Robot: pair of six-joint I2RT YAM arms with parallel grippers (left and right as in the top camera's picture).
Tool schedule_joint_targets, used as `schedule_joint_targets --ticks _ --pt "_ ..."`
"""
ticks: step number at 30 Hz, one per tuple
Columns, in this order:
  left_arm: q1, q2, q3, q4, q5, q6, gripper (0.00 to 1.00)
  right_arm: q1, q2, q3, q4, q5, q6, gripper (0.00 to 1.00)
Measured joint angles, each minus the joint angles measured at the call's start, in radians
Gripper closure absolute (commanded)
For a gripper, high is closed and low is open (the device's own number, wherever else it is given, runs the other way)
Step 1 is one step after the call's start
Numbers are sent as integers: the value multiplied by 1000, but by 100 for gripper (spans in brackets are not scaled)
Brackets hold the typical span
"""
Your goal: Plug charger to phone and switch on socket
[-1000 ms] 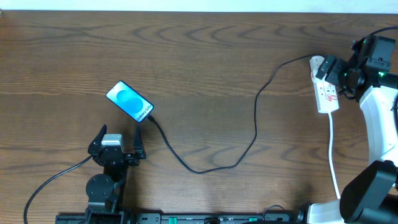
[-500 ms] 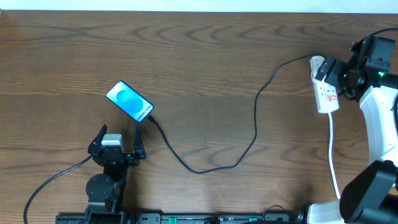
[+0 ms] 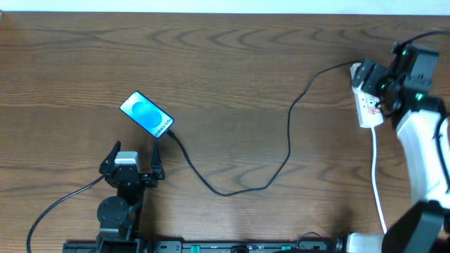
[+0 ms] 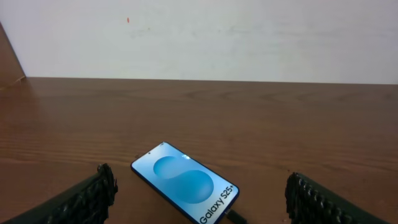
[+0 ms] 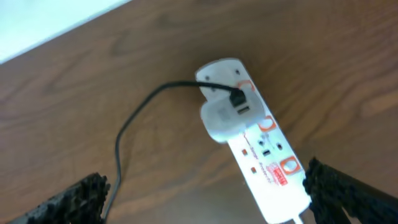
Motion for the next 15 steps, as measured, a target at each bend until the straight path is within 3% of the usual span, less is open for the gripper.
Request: schedule_joint_targets --ticks 15 --pt "0 0 2 -2 0 -8 11 6 -319 -668 637 18 5 1"
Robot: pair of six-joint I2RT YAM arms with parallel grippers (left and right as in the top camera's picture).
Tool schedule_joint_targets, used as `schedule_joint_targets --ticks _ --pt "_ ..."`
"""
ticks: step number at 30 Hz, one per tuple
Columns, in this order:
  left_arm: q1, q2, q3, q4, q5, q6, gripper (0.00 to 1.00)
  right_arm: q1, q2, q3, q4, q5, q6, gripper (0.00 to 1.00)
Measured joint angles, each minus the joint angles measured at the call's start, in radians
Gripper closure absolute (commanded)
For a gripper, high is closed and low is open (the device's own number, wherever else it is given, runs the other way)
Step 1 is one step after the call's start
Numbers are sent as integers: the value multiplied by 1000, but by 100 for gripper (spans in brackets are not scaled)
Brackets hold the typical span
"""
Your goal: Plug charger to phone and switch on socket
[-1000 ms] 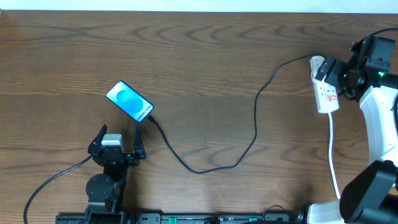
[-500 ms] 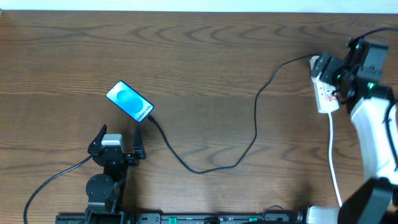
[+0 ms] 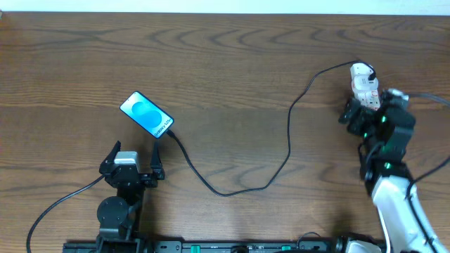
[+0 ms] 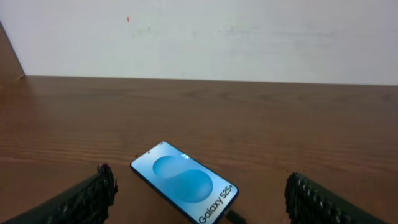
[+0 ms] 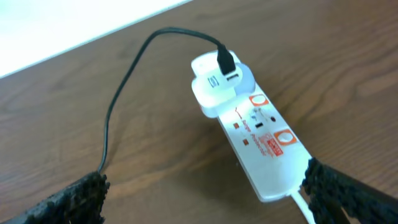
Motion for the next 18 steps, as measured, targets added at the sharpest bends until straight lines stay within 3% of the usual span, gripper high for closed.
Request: schedule_joint_targets --ticks 6,18 --pt "0 0 0 0 0 0 12 0 -111 -185 133 3 3 1" --pt "0 0 0 0 0 -3 12 0 -360 -364 144 48 4 1"
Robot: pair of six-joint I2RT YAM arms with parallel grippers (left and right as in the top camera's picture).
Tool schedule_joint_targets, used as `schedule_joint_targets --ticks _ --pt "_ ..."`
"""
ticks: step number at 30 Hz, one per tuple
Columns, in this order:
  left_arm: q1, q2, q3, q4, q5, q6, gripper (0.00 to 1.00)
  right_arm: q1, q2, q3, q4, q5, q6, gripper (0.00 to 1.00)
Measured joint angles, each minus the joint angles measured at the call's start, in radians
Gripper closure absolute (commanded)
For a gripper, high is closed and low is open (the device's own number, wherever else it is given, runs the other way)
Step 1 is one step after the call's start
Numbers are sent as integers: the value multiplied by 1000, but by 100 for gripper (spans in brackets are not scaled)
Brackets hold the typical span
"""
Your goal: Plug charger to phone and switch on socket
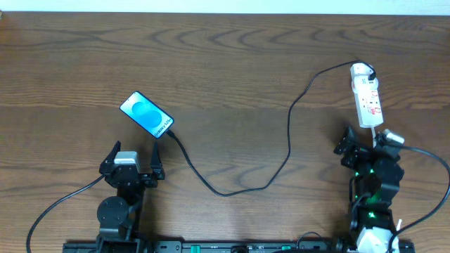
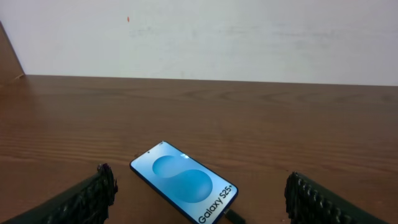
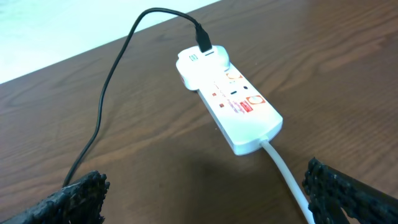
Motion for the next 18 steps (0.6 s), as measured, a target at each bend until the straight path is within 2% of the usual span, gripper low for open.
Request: schedule_joint_targets --ticks 6,12,18 --pt "0 0 0 0 0 0 12 0 -111 -74 -2 9 3 1" --pt "0 0 0 0 0 0 12 23 -232 -97 -77 37 0 1" --pt "0 0 0 0 0 0 11 90 -347 -99 -163 61 -68 1"
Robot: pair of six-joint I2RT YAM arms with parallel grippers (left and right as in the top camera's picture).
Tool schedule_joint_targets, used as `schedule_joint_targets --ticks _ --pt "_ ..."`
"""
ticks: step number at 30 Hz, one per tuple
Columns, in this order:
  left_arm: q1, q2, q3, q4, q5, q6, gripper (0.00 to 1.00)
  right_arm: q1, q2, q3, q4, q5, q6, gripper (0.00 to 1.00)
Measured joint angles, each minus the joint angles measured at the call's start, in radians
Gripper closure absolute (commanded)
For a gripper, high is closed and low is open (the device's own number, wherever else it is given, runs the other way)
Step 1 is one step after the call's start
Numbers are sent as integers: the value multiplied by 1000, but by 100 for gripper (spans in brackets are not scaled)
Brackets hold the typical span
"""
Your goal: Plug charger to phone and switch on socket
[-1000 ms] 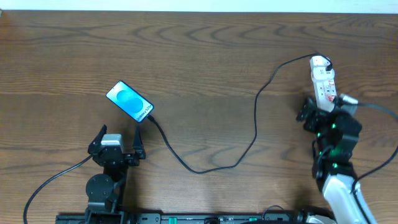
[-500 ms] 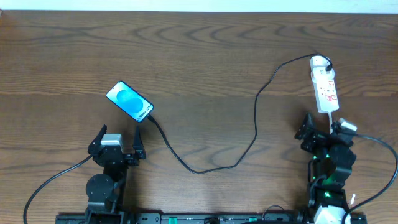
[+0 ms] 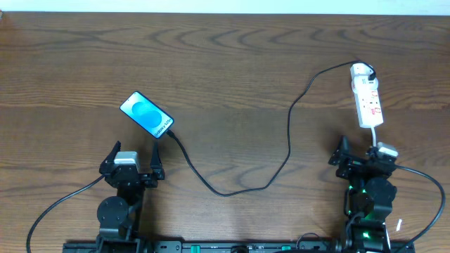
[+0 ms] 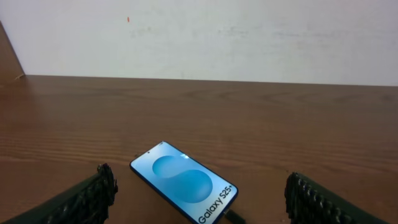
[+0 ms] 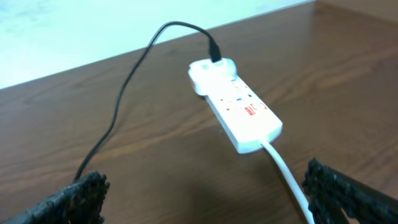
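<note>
A blue-screened phone (image 3: 146, 114) lies on the table at the left, with the black charger cable (image 3: 288, 140) plugged into its near end (image 4: 233, 216). The cable runs across to a white adapter (image 3: 361, 70) seated in the white socket strip (image 3: 368, 102) at the far right. My left gripper (image 3: 132, 159) stands open just short of the phone, nothing between its fingers. My right gripper (image 3: 363, 156) is open near the table's front right, below the strip (image 5: 239, 114) and apart from it.
The strip's thick white lead (image 5: 286, 174) runs from its near end toward my right gripper and passes beside the right finger. A pale wall (image 4: 199, 37) borders the table's far edge. The brown wooden table (image 3: 232, 63) is bare between phone and strip.
My right gripper has drawn back a little further toward the front edge, so the socket strip looks smaller and farther away in the right wrist view. The left arm and phone have not moved.
My right gripper was open right over the socket strip at the far right. Then it stood lower beside the strip's near end, then well below the strip, and now at the front right. The phone stayed plugged in and my left gripper stayed still throughout.
</note>
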Motion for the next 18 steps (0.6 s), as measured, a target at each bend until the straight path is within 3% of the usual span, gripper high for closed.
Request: schedule_joint_targets --ticks 12,18 --pt "0 0 0 0 0 0 11 45 -273 0 -263 22 -108 1" --pt "0 0 0 0 0 0 12 45 -341 0 -267 23 -130 1"
